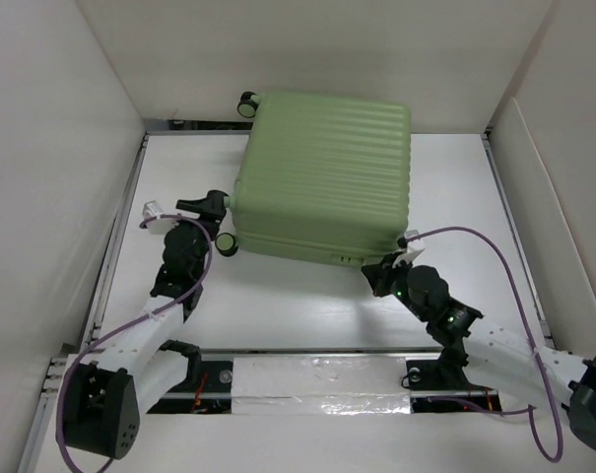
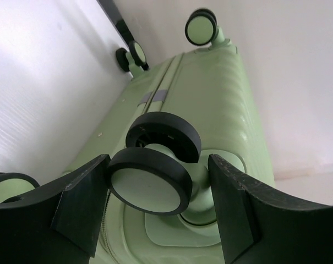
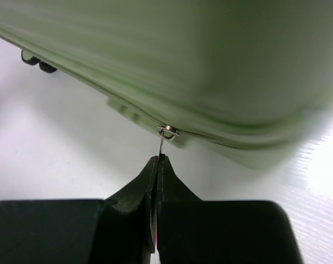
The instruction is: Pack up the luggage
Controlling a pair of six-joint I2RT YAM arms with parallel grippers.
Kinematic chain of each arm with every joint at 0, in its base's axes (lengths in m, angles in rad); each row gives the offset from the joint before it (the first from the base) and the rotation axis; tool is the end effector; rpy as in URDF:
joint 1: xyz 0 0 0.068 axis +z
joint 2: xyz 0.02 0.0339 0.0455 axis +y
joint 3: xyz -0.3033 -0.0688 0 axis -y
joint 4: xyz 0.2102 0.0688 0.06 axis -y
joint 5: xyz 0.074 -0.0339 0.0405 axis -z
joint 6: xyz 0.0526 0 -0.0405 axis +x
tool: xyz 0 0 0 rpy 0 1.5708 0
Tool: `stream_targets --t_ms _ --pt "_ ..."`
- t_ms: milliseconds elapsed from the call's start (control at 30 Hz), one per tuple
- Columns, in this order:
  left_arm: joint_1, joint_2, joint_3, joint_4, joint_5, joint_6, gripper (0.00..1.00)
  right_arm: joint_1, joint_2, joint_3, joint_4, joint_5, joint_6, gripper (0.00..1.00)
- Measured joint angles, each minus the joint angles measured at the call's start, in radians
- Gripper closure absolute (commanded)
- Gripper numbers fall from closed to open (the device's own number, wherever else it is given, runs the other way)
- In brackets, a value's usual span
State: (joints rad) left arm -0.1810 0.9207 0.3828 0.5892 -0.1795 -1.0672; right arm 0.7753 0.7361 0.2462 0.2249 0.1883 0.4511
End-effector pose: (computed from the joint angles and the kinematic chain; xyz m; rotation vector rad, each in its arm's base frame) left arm 0.1721 -0.0220 0.3052 -0.8106 1.3598 -0.8544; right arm 0.0999 0.0841 0.2383 -0.1696 1.8790 0.6829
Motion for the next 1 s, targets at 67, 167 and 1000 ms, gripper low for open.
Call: stream_targets --t_ms 67,167,1000 --pt "-0.116 0.013 -0.002 0.02 -0.1 0.002 1.0 0.03 0.058 0.006 0.045 0.024 -0.001 1.0" --pt "-0.256 0.045 -0.002 0.062 -0.161 0.0 1.0 0.136 0.185 0.055 0.112 0.115 0.0 1.0" --pt "-0.848 -0.014 0.181 -0.182 -0.235 0.132 0.01 0.332 0.327 0.097 0.335 0.003 0.023 1.0"
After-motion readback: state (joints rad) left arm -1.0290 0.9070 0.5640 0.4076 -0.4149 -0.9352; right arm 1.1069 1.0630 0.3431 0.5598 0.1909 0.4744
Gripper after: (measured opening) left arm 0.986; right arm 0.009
